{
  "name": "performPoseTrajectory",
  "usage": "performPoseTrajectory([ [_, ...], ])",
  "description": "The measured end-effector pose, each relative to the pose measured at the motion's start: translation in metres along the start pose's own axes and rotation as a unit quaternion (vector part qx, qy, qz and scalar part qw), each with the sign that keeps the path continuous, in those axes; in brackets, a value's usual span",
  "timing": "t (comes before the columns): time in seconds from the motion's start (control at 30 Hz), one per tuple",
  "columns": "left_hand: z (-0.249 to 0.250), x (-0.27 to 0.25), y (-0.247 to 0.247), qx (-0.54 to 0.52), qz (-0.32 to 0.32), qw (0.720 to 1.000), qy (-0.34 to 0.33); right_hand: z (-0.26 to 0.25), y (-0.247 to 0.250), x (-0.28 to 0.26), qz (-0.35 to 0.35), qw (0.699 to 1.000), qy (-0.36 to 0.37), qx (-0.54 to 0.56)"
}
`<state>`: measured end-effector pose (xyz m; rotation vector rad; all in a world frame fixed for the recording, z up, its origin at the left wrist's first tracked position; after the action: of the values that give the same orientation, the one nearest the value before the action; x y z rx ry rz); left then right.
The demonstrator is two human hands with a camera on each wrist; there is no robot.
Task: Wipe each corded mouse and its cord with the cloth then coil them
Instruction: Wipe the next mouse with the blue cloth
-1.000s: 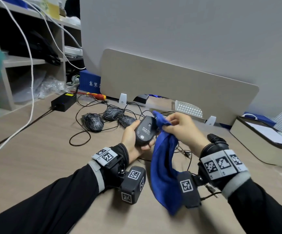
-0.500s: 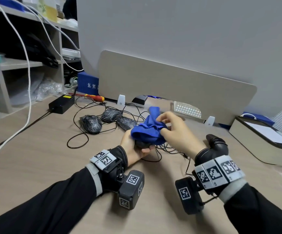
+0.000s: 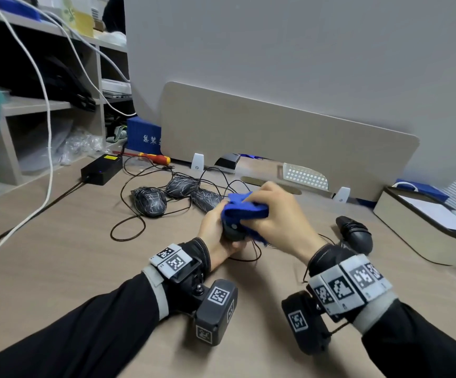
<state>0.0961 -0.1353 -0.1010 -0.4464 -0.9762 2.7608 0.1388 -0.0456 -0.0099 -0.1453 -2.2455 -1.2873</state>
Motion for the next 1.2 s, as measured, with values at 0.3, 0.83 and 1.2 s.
performPoseTrajectory([
  [0.3,-0.003,-0.008,-0.005,-0.018,-0.003,1.0,0.018,0.012,0.0,-0.002,0.016,0.999,-0.031,0.009],
  [0.83,-0.004,-0.011,-0.011,0.042,-0.045,0.998,-0.005,0.036,0.023,0.008,0.064,0.992,-0.099,0.047],
  [1.2,-0.006,-0.007,-0.009,0.021,-0.074,0.997,0.032,0.077,0.031,-0.03,0.087,0.808,-0.295,0.503],
])
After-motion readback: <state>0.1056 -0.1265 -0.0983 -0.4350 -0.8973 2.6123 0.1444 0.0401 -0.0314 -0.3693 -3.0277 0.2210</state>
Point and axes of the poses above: each hand's wrist, its own x-axis towards the middle knuckle, its own y-axis out of the back of the hand, z = x × y, the point moved 6 cm from there along x, towards the middle knuckle, and after that the axes turned 5 degrees about z, right-handed, at the moved point
